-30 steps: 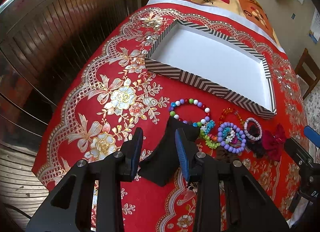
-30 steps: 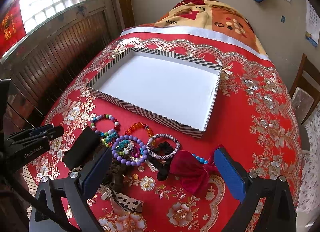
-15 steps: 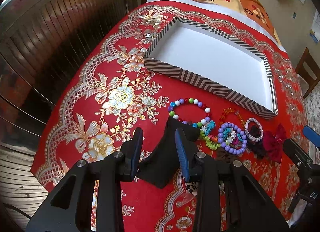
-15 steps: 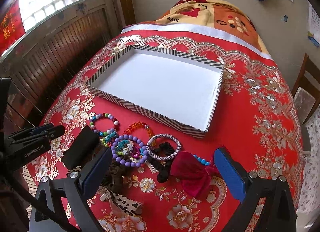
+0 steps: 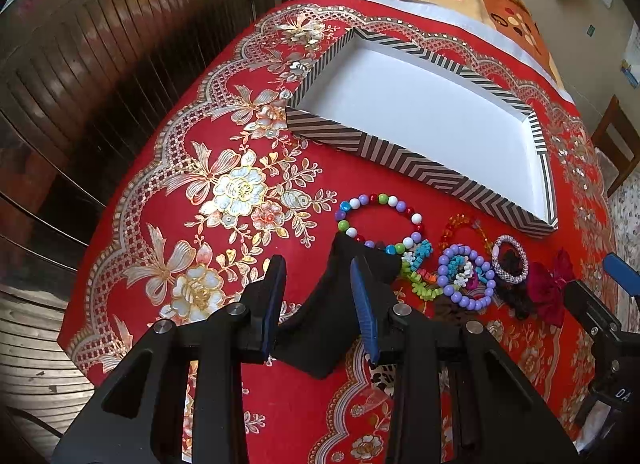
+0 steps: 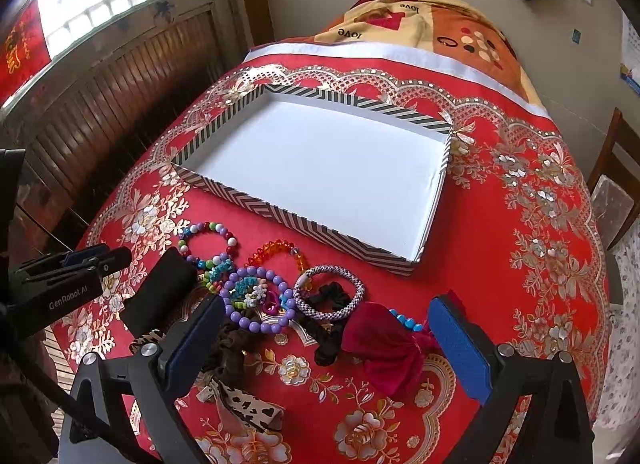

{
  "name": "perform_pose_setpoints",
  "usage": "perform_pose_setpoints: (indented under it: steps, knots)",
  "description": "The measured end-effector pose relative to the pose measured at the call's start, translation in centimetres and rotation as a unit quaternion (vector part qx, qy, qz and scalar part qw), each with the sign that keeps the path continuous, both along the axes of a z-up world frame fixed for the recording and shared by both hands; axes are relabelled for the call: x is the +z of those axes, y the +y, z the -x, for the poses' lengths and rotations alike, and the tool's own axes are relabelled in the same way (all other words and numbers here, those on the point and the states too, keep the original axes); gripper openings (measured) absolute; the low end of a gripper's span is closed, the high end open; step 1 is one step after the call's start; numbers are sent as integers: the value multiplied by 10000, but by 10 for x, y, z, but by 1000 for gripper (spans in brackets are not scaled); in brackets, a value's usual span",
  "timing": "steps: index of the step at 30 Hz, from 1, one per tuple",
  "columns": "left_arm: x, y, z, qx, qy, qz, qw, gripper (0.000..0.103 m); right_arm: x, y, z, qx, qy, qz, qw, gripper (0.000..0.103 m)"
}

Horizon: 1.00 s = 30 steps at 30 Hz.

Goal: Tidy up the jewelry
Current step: 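Move both tools over the loose bracelets beside the striped tray, then grasp the multicolour bead bracelet with left tool while right grasps silver bangle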

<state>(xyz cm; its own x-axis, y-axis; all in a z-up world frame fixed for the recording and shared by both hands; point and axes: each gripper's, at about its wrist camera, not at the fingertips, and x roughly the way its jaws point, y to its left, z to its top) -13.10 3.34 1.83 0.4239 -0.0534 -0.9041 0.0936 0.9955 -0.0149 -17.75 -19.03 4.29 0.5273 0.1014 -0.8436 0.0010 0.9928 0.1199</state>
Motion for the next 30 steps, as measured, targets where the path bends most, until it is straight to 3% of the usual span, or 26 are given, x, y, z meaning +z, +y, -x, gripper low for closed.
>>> perform_pose_setpoints:
  steps: [11, 16, 18, 20, 22, 24, 30]
  knots:
    - [1, 6, -7, -12, 44, 17, 10000, 32, -2, 1, -4, 1, 34, 13, 10000, 101]
    - [0, 16, -20, -103, 213, 311, 9992, 32, -4, 1, -6, 125, 68, -124, 9998, 100]
    - [-3, 19, -29, -148, 415, 579, 9974, 32, -7, 0, -8, 251, 91, -223, 9994, 89]
    - [-6, 18, -37, -245, 524, 723, 9957, 32, -10, -2, -11, 368, 133, -381, 9985, 84]
    - [-10, 12, -47, -375, 561, 668, 9955, 34, -14, -6, -14, 411, 154, -505, 9978, 76]
    - [-16, 7, -56, -500, 581, 600, 9953, 43, -19, -8, -18, 489, 215, -593, 9968, 62]
    - [-41, -5, -80, -769, 834, 429, 9926, 43, -37, -25, -30, 266, 399, -470, 9977, 55]
